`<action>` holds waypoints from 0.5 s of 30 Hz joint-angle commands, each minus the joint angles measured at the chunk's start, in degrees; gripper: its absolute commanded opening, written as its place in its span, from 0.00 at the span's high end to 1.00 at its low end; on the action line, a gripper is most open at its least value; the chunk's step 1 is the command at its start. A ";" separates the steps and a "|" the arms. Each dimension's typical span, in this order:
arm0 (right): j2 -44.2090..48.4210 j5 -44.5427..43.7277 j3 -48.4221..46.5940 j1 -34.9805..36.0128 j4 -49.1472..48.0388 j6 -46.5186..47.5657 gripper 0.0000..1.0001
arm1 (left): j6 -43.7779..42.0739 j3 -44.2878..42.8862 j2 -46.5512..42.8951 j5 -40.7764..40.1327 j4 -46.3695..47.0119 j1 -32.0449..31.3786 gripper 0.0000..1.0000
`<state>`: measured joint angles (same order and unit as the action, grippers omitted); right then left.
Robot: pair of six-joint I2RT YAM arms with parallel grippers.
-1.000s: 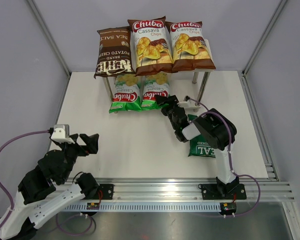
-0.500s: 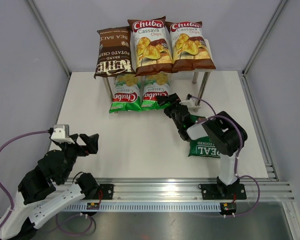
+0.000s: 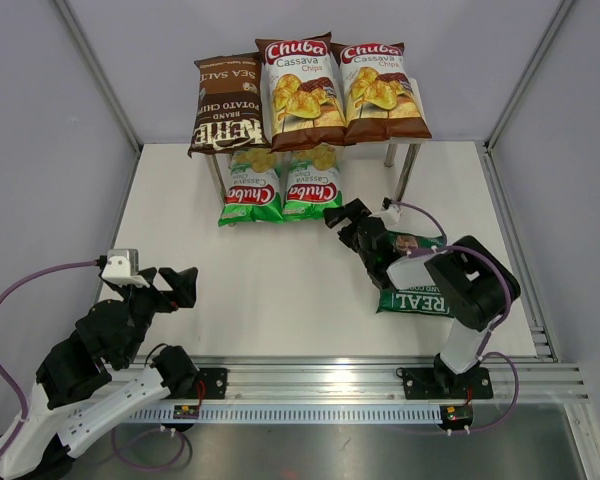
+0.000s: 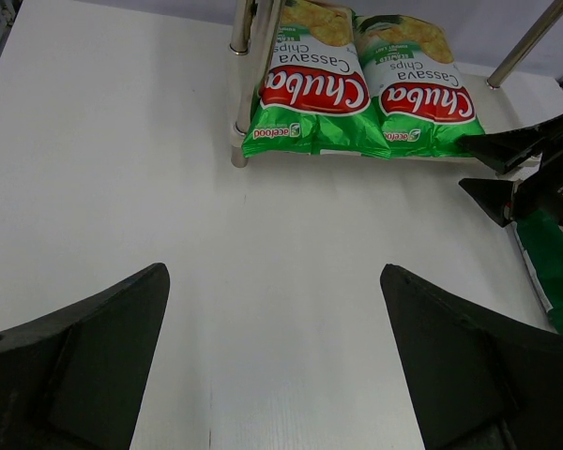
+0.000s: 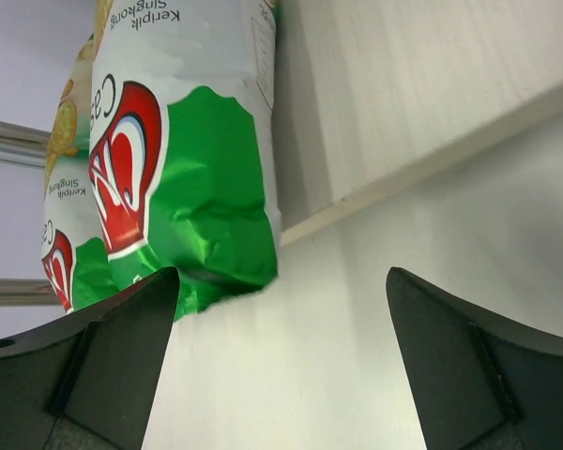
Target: Place and organize the chips bags onto the shelf
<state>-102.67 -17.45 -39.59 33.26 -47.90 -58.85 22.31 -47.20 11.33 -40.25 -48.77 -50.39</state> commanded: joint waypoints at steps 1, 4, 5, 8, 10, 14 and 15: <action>6.42 -2.06 2.58 -0.47 3.16 2.60 0.00 | 0.11 -0.17 0.18 -0.18 2.37 0.03 0.01; 11.08 -2.06 5.31 -0.47 4.13 3.83 0.01 | 0.19 -0.17 0.27 -0.44 2.37 0.03 0.01; 12.31 -1.97 6.10 -0.47 4.48 4.70 0.00 | 0.19 -0.26 0.36 -0.53 2.37 0.03 0.01; 18.11 -1.53 7.77 -0.56 9.29 7.07 0.01 | 0.28 -0.26 0.88 -0.88 2.28 0.03 0.01; 23.20 -0.83 8.48 -0.65 12.37 8.83 0.00 | 0.46 -0.35 1.23 -1.41 2.28 0.03 0.01; 32.17 1.10 6.99 -2.05 31.12 16.54 0.00 | 1.77 -0.87 2.90 -1.24 2.46 0.03 0.01; 35.06 1.54 4.99 -2.84 35.29 18.14 0.01 | 2.73 -1.14 4.04 -0.71 2.54 -0.06 0.01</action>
<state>-73.38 -16.80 -31.62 31.99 -27.75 -48.82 23.07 -47.20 12.78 -40.51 -48.75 -50.39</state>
